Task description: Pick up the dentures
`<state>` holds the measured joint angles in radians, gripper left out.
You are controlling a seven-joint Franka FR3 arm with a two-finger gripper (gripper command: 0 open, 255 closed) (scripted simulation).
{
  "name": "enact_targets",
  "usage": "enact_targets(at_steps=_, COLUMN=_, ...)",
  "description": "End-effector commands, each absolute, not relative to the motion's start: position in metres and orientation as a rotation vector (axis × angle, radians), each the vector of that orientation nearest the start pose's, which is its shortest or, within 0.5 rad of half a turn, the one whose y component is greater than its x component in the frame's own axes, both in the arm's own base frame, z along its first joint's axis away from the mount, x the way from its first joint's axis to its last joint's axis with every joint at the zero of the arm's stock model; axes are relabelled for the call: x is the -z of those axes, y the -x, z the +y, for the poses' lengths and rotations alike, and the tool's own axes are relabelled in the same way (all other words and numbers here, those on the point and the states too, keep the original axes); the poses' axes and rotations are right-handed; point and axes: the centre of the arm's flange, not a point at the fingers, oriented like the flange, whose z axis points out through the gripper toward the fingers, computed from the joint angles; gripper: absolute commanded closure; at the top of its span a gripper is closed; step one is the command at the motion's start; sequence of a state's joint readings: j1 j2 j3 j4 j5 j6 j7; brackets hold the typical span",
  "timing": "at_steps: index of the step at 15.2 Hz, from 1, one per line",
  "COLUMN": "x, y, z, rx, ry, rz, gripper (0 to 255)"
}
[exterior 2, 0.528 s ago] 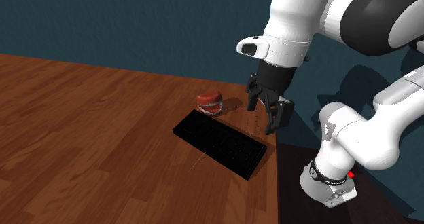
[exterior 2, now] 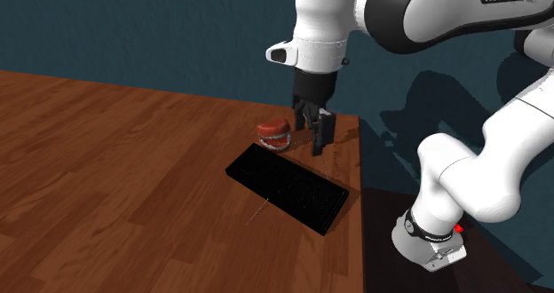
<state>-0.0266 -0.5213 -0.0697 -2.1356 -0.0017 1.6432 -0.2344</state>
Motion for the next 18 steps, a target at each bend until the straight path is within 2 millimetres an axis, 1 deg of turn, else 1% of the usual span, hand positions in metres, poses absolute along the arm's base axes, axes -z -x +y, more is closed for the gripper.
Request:
enact_targets(at_steps=1, x=-0.609, y=-0.408, z=-0.068, rx=0.009, ry=3.103, rz=-0.224, gripper=0)
enact_targets(at_steps=9, x=-0.601, y=-0.484, z=-0.156, rx=-0.155, ry=3.089, rz=-0.201, gripper=0)
enact_targets(at_steps=10, x=-0.601, y=-0.484, z=-0.157, rx=-0.156, ry=3.088, rz=-0.201, gripper=0)
enact_targets(at_steps=16, x=-0.570, y=-0.484, z=-0.157, rx=-0.156, ry=3.088, rz=-0.201, gripper=0)
enact_targets(at_steps=17, x=-0.561, y=-0.484, z=-0.157, rx=-0.156, ry=3.088, rz=-0.201, gripper=0)
enact_targets(at_steps=18, x=-0.561, y=-0.484, z=-0.157, rx=-0.156, ry=3.088, rz=-0.201, gripper=0)
